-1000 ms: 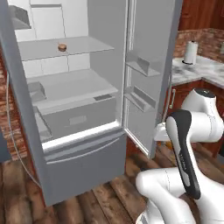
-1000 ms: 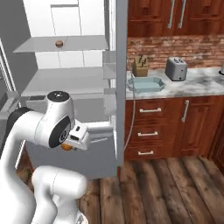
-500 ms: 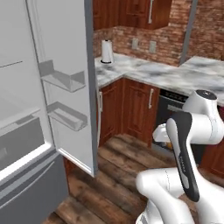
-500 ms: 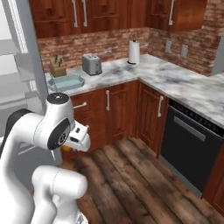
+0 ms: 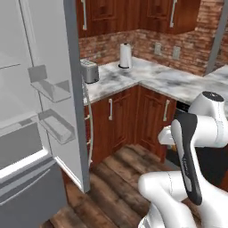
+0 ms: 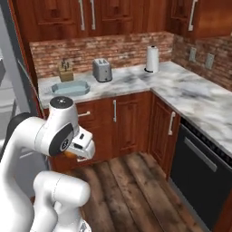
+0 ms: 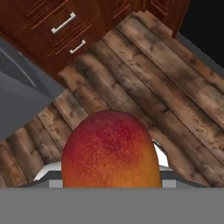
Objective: Pick the tangerine and mango from the fridge and place them inside the tupperware on the counter.
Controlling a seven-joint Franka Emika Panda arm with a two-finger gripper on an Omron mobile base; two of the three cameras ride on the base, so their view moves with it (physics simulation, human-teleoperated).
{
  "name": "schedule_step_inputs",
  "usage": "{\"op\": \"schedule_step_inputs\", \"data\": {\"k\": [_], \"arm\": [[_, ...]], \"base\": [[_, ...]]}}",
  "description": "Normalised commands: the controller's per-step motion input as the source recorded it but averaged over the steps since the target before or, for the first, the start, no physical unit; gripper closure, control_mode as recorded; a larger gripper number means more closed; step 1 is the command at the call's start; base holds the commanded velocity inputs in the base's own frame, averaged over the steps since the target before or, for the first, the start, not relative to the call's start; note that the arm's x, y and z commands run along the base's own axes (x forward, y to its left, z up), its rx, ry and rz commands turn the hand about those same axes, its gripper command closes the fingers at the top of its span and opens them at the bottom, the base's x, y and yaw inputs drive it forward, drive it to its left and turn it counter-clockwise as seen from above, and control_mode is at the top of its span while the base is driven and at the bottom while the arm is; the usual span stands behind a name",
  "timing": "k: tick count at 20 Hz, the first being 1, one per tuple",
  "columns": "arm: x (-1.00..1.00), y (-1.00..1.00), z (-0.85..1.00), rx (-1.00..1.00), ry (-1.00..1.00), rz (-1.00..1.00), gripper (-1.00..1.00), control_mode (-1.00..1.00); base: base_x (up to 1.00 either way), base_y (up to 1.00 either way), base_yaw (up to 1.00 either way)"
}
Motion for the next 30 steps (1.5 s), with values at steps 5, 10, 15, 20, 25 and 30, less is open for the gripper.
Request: {"op": "schedule_step_inputs", "data": {"k": [5, 10, 15, 20, 25, 30], "arm": [[0.0, 0.0, 0.0, 0.0, 0.0, 0.0, 1.0, 1.0], [0.0, 0.0, 0.0, 0.0, 0.0, 0.0, 1.0, 1.0], [0.0, 0.0, 0.0, 0.0, 0.0, 0.0, 1.0, 1.0], [0.0, 0.0, 0.0, 0.0, 0.0, 0.0, 1.0, 1.0], [0.0, 0.0, 0.0, 0.0, 0.0, 0.0, 1.0, 1.0], [0.0, 0.0, 0.0, 0.0, 0.0, 0.0, 1.0, 1.0]], "base": [[0.63, -0.6, 0.57], [0.68, -0.62, 0.5], [0.92, -0.4, 0.32], [0.99, -0.11, 0.25], [0.94, -0.02, 0.25], [0.86, -0.14, 0.28]]}}
